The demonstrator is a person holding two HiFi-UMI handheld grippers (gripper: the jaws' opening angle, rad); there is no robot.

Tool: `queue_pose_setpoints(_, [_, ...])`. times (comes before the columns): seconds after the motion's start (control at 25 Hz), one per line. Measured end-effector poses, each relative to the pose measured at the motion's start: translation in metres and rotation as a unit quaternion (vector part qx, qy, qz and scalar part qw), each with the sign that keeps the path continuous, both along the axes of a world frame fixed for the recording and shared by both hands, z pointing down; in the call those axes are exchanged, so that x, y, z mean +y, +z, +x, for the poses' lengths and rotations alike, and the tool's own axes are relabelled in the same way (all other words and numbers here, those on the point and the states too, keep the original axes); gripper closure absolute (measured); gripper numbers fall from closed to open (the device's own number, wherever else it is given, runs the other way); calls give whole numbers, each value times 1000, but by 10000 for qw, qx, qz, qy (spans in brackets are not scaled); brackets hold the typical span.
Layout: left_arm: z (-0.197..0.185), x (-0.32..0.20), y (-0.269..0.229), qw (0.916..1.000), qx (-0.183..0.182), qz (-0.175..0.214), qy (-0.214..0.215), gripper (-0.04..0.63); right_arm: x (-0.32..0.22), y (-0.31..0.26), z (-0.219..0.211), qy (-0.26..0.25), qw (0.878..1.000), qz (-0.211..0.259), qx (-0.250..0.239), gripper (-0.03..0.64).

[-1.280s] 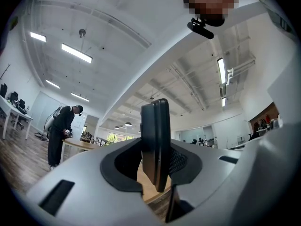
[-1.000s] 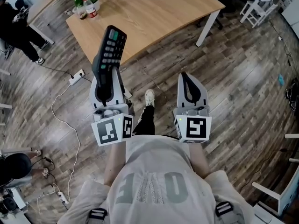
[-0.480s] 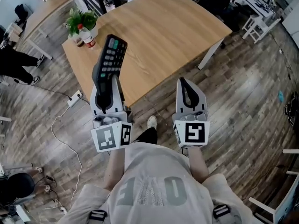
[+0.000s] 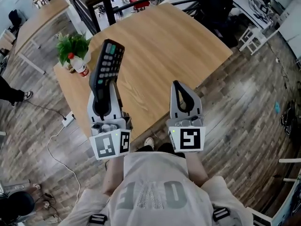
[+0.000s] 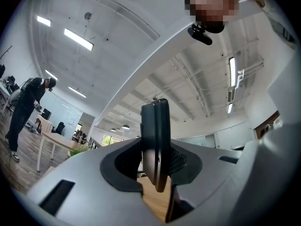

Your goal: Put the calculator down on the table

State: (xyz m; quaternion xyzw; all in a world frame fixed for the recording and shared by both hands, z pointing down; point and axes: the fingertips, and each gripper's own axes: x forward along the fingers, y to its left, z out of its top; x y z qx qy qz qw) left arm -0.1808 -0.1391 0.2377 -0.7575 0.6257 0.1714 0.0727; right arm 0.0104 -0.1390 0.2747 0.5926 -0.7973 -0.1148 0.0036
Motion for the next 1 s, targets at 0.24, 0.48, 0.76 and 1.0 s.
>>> queue_pose_setpoints(0.24, [15, -23, 3, 9998, -81, -169, -28, 485, -29, -5, 7, -23, 10000, -35, -39, 597])
queue_pose_setpoints(0.48, [12, -44, 6, 9995, -37, -131, -273, 485, -55, -6, 4, -209, 9996, 66, -160, 597])
queue_pose_setpoints(0.76, [26, -66, 5, 9988, -192, -111, -433, 485, -84, -2, 15, -405, 9991, -22, -122, 597])
queue_pose_setpoints(1.0, [33, -86, 15, 9980, -128, -254, -558, 485, -105, -5, 21, -454, 9988, -15, -165, 597])
